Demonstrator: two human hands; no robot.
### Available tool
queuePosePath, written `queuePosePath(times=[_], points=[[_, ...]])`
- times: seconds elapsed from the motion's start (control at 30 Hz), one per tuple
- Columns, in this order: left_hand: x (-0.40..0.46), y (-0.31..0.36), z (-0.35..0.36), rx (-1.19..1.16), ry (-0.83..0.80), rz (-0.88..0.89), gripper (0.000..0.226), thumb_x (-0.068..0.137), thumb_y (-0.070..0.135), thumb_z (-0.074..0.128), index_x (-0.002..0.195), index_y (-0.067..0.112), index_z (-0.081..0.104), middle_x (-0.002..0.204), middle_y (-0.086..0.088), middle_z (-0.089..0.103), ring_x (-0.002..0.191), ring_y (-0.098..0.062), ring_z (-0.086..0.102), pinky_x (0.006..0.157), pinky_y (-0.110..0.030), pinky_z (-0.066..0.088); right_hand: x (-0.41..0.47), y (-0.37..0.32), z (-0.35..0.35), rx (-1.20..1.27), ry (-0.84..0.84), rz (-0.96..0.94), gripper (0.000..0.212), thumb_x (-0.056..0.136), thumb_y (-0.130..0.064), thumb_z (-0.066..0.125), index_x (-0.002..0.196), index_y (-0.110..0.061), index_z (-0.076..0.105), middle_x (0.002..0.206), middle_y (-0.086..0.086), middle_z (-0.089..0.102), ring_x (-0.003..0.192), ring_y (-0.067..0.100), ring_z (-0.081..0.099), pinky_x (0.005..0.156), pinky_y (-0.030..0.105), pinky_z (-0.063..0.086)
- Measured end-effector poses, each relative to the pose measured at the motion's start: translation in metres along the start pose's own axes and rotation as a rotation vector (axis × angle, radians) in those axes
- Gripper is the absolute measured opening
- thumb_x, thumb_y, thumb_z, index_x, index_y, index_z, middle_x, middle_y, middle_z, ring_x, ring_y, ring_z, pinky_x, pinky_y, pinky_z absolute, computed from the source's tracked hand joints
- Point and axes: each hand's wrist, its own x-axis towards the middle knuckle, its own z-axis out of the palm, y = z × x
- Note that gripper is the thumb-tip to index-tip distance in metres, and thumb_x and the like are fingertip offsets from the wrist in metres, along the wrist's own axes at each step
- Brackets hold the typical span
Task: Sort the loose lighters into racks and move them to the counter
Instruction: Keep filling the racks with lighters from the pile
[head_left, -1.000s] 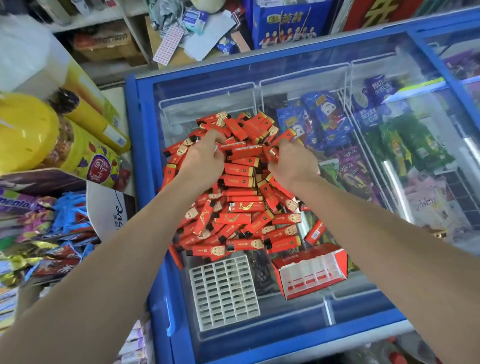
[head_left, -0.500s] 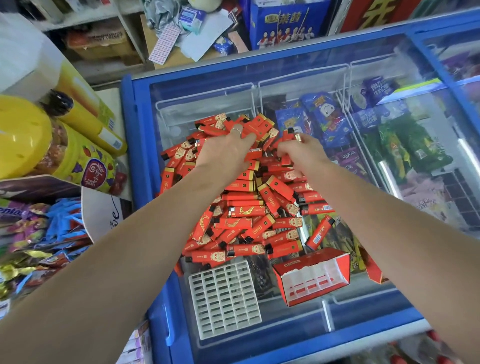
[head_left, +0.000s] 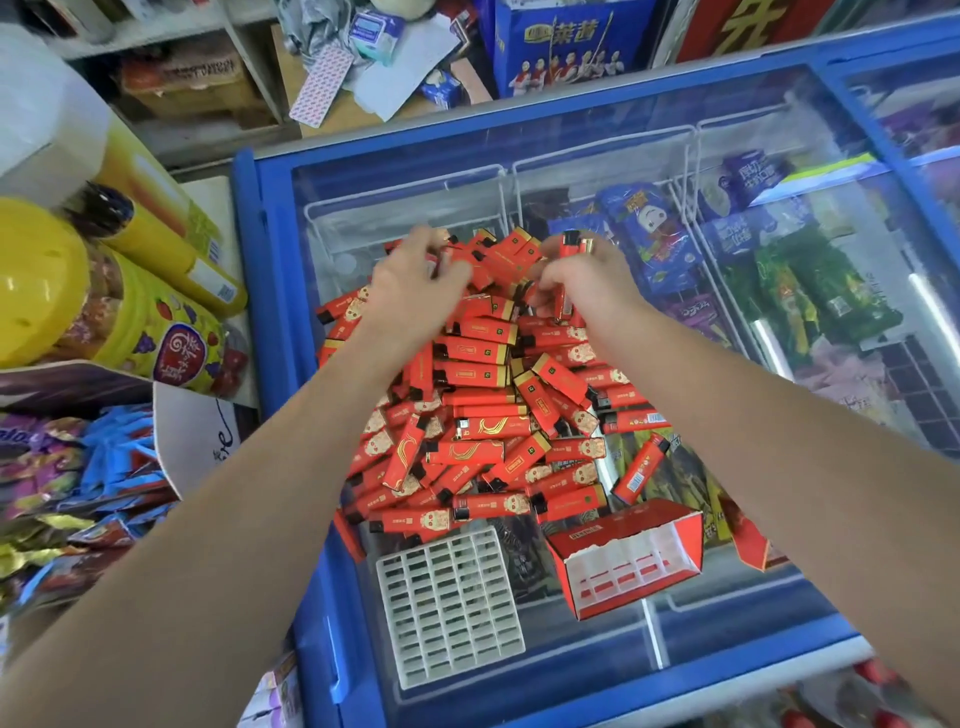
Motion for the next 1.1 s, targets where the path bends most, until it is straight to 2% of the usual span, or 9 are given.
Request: queuePosePath(times=[0.13,0.23,0.3,0.37,0.5,0.63,0.77,0.93,1.1], points=[[-0.002,-0.014,-0.025,-0.378,0.050,-0.281,0.021,0.085,0.013,0.052,0.100,0.021,0.063,0.080,0.001,0.069,0.075,-0.015,0.058,0.076,-0.035,0.047,0.006,-0.002,0.017,-0.343,-0.005,-0.157,0.013,0.086,-0.008,0.066,0.091,-0.019,0.065,0.071,0.001,0.062,0.056,0.014,0.058,0.063,0.033,0.050],[-0.005,-0.023,-0.030,-0.447,-0.035,-0.338,0.028,0.086,0.006,0.047,0.102,0.017,0.067,0.071,-0.004,0.067,0.064,-0.020,0.061,0.070,-0.040,0.054,0.013,-0.001,0.030,-0.518,0.007,-0.269,0.006,0.087,-0.020,0.070,0.091,-0.020,0.066,0.069,-0.007,0.062,0.056,0.009,0.057,0.049,0.014,0.043],[-0.007,-0.024,-0.030,-0.396,-0.064,-0.309,0.021,0.090,0.006,0.049,0.098,0.015,0.066,0.069,-0.005,0.067,0.061,-0.021,0.064,0.071,-0.043,0.060,0.017,-0.001,0.038,-0.631,-0.003,-0.339,0.007,0.090,-0.025,0.070,0.088,-0.020,0.065,0.073,-0.007,0.063,0.060,0.009,0.058,0.047,0.016,0.040],[-0.007,-0.026,-0.030,-0.322,-0.078,-0.255,0.009,0.094,0.009,0.056,0.100,0.015,0.060,0.066,-0.007,0.068,0.059,-0.021,0.067,0.072,-0.041,0.060,0.022,0.000,0.044,-0.763,0.015,-0.371,0.010,0.090,-0.029,0.070,0.087,-0.020,0.066,0.082,-0.003,0.067,0.070,0.015,0.062,0.060,0.027,0.047],[-0.005,-0.032,-0.030,-0.017,-0.051,-0.079,0.019,0.096,0.010,0.069,0.105,0.015,0.053,0.085,-0.008,0.073,0.055,-0.013,0.069,0.062,-0.036,0.060,0.037,0.001,0.053,-0.871,0.018,-0.327,0.005,0.088,-0.021,0.067,0.087,-0.016,0.066,0.086,0.001,0.068,0.078,0.023,0.067,0.065,0.034,0.054],[0.003,-0.034,-0.031,0.401,-0.100,0.149,0.028,0.088,0.026,0.079,0.104,0.023,0.056,0.114,-0.001,0.062,0.096,-0.021,0.062,0.080,-0.043,0.055,0.044,-0.001,0.061,-0.885,-0.016,-0.307,0.010,0.086,-0.024,0.070,0.088,-0.016,0.066,0.086,0.002,0.068,0.076,0.024,0.068,0.066,0.036,0.056],[0.007,-0.036,-0.028,0.670,-0.197,0.236,0.047,0.087,0.041,0.078,0.125,0.023,0.058,0.120,0.000,0.058,0.110,-0.025,0.059,0.082,-0.043,0.054,0.046,0.000,0.069,-0.924,0.001,-0.294,0.010,0.088,-0.024,0.070,0.096,-0.017,0.069,0.091,0.003,0.070,0.083,0.025,0.069,0.074,0.037,0.058],[0.008,-0.036,-0.023,0.752,-0.186,0.230,0.044,0.087,0.040,0.079,0.121,0.018,0.059,0.116,-0.001,0.059,0.107,-0.026,0.060,0.075,-0.039,0.050,0.045,0.005,0.071,-0.965,0.060,-0.298,0.012,0.087,-0.010,0.064,0.096,-0.017,0.066,0.099,0.005,0.069,0.088,0.028,0.067,0.067,0.032,0.049],[0.010,-0.033,-0.022,0.675,-0.207,0.114,0.037,0.086,0.041,0.081,0.108,0.017,0.063,0.105,0.001,0.058,0.097,-0.022,0.058,0.073,-0.037,0.048,0.040,0.008,0.064,-0.931,0.045,-0.314,0.009,0.092,-0.011,0.063,0.088,-0.020,0.062,0.087,0.000,0.060,0.080,0.024,0.061,0.065,0.030,0.043]])
